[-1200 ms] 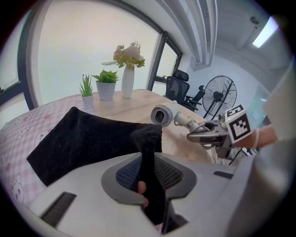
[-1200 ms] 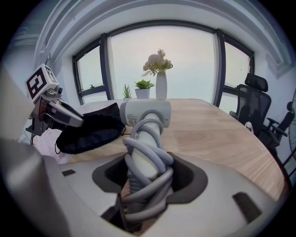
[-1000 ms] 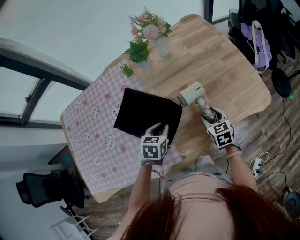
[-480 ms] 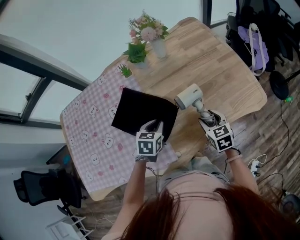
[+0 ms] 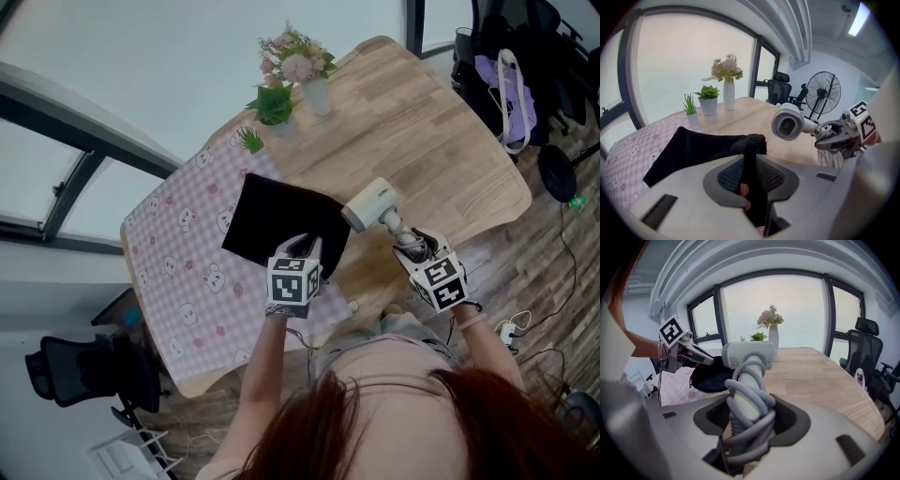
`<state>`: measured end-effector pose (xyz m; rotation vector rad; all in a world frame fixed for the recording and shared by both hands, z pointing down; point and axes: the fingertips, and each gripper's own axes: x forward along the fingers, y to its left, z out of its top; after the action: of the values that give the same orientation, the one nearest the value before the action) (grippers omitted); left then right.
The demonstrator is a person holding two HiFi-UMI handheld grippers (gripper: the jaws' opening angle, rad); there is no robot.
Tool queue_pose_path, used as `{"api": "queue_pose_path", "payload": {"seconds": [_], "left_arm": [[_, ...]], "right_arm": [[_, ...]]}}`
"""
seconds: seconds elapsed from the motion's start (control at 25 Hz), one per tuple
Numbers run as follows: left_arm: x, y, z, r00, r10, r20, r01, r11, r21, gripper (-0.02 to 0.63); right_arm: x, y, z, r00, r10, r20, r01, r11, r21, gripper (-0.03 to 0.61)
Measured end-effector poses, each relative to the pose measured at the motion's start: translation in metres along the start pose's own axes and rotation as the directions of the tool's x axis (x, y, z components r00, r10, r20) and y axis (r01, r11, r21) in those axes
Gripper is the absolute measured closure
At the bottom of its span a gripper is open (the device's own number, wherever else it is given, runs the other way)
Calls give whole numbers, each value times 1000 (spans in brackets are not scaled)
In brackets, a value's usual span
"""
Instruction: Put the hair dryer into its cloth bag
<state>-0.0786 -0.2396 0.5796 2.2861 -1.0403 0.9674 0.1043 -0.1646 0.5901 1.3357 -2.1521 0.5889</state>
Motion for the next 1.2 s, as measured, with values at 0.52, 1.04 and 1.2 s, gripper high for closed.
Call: {"api": "queue_pose_path", "payload": {"seconds": [0.52, 1.04, 1.2], "left_arm": [[-15, 5, 13, 999, 26, 35, -27, 1000, 7, 546], [-26, 6, 19, 999, 17, 49, -17, 1000, 8, 546], [-29, 4, 19, 999, 13, 48, -14, 1000, 11, 546]], "right_arm": [[-11, 33, 0, 993, 111, -46, -115, 988, -100, 345], [-3, 74, -19, 948, 276, -161, -299, 944, -138, 345], [2, 83, -24, 933, 302, -195, -331, 933, -140, 345]]}}
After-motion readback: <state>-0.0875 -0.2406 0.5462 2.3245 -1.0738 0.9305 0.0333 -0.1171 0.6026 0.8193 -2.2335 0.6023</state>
